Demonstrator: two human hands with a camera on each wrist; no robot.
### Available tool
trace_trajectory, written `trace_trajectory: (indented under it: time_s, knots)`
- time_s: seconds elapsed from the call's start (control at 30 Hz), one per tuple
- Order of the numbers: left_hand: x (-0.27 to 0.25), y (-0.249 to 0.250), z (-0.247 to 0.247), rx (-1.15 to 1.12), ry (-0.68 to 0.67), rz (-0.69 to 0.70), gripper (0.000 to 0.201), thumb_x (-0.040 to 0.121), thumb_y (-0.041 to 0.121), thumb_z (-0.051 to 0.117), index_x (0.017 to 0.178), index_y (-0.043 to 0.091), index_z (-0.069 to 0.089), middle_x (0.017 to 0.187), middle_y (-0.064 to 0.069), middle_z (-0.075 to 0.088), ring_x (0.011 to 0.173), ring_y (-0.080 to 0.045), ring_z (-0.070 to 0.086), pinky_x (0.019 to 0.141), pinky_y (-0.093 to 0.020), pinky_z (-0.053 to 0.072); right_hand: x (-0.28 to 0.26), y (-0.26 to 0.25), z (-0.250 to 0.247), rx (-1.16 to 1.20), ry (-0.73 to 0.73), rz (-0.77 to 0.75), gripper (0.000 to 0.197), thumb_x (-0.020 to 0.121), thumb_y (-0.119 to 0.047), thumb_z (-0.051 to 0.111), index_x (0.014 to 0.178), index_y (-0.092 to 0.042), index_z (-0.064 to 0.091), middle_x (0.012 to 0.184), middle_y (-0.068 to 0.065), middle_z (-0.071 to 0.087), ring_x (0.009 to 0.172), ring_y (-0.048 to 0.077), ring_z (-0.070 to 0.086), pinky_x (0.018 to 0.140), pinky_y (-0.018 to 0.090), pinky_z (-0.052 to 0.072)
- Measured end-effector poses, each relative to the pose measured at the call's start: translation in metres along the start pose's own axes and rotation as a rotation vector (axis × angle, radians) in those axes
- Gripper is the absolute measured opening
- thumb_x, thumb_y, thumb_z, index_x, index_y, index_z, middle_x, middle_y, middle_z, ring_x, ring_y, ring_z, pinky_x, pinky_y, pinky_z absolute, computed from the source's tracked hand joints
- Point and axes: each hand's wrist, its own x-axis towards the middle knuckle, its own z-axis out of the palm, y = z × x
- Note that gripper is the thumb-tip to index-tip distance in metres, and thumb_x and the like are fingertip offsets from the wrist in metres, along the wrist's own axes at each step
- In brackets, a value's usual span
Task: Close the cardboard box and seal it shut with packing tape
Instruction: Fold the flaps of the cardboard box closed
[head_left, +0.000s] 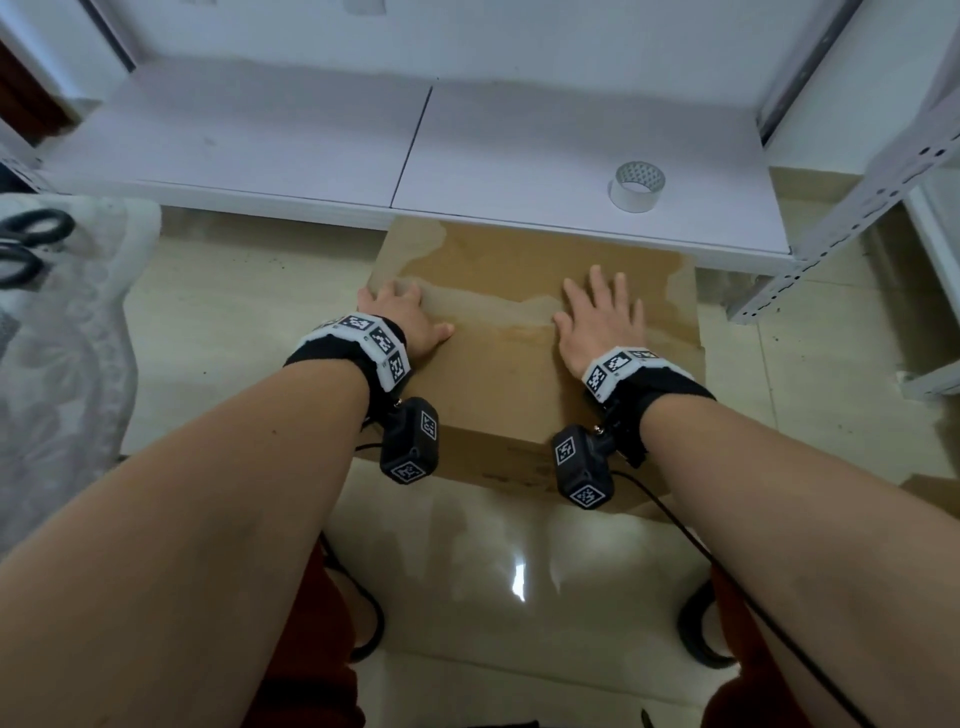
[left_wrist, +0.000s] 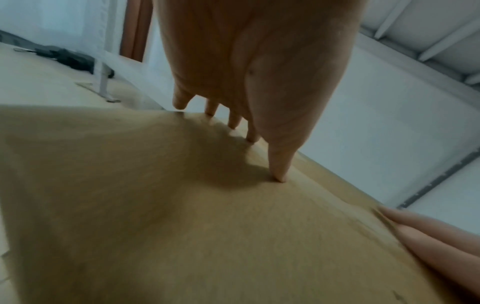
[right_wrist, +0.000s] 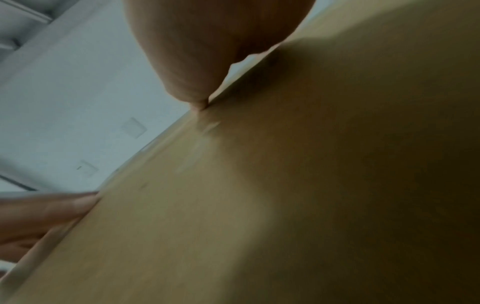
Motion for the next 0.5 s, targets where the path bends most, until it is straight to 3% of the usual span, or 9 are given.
trace_trajectory:
  time_s: [0.1,0.17,0.23,0.3,0.4,0.47,0.5]
  knots:
    - [-0.001,0.006,-0.020,0.079,0.024,0.029,0.071,0.087,0.063,0.053,0.141,0.018,0.042,0.145,-0.015,0.036,0.133,-0.033,0.032,0.108,-0.041,0.030,0.010,-0.028,0.010,0.039,-0.043,-0.108,0.057,0.101,-0.045,0.027,0.153,-0.028,0.012,0.161,0.000,-0.004,0.148,0.023,-0.007,0.119,0.043,-0.003]
    - [-0.003,0.004,-0.029,0.070,-0.004,0.019,0.067,0.084,0.059,0.061,0.136,0.019,0.048,0.141,-0.014,0.040,0.129,-0.033,0.036,0.107,-0.042,0.033,0.013,-0.038,0.012,0.025,-0.064,-0.132,0.056,0.101,-0.042,0.027,0.153,-0.028,0.011,0.161,0.002,-0.004,0.148,0.024,-0.007,0.120,0.042,-0.003]
    - [-0.007,-0.003,-0.032,-0.019,-0.014,0.017,0.063,0.083,0.047,0.069,0.137,0.022,0.049,0.141,-0.011,0.043,0.129,-0.033,0.039,0.108,-0.045,0.036,0.014,-0.041,0.006,0.024,-0.120,-0.128,0.054,0.102,-0.039,0.028,0.153,-0.027,0.013,0.161,0.005,-0.004,0.148,0.026,-0.006,0.119,0.040,-0.001]
    - [-0.014,-0.008,-0.034,-0.187,0.006,0.025,0.058,0.082,0.031,0.074,0.135,0.020,0.054,0.137,-0.008,0.054,0.126,-0.028,0.049,0.107,-0.040,0.041,0.014,-0.043,-0.008,0.022,-0.191,-0.109,0.054,0.101,-0.037,0.032,0.152,-0.026,0.017,0.161,0.007,0.000,0.148,0.029,-0.001,0.119,0.039,0.004]
    - [-0.034,-0.019,-0.044,-0.412,0.121,0.006,0.028,0.080,0.017,0.075,0.108,0.015,0.073,0.113,-0.005,0.069,0.107,-0.022,0.064,0.096,-0.034,0.051,0.011,-0.060,-0.037,0.020,-0.212,-0.110,0.056,0.097,-0.031,0.049,0.147,-0.018,0.029,0.156,0.012,0.020,0.143,0.032,0.018,0.117,0.042,0.021]
    - [-0.048,-0.027,-0.052,-0.530,0.176,-0.001,0.009,0.081,0.015,0.074,0.087,0.009,0.074,0.092,-0.007,0.073,0.087,-0.021,0.070,0.083,-0.036,0.058,0.004,-0.079,-0.052,0.036,-0.172,-0.132,0.051,0.094,-0.026,0.054,0.141,-0.012,0.038,0.146,0.014,0.035,0.134,0.033,0.034,0.109,0.041,0.032]
    - [-0.056,-0.030,-0.057,-0.579,0.182,-0.003,0.010,0.082,0.016,0.074,0.083,0.006,0.072,0.085,-0.008,0.073,0.077,-0.021,0.070,0.078,-0.036,0.059,0.000,-0.089,-0.058,0.052,-0.149,-0.161,0.047,0.094,-0.023,0.053,0.138,-0.010,0.042,0.142,0.015,0.040,0.129,0.033,0.039,0.106,0.040,0.035]
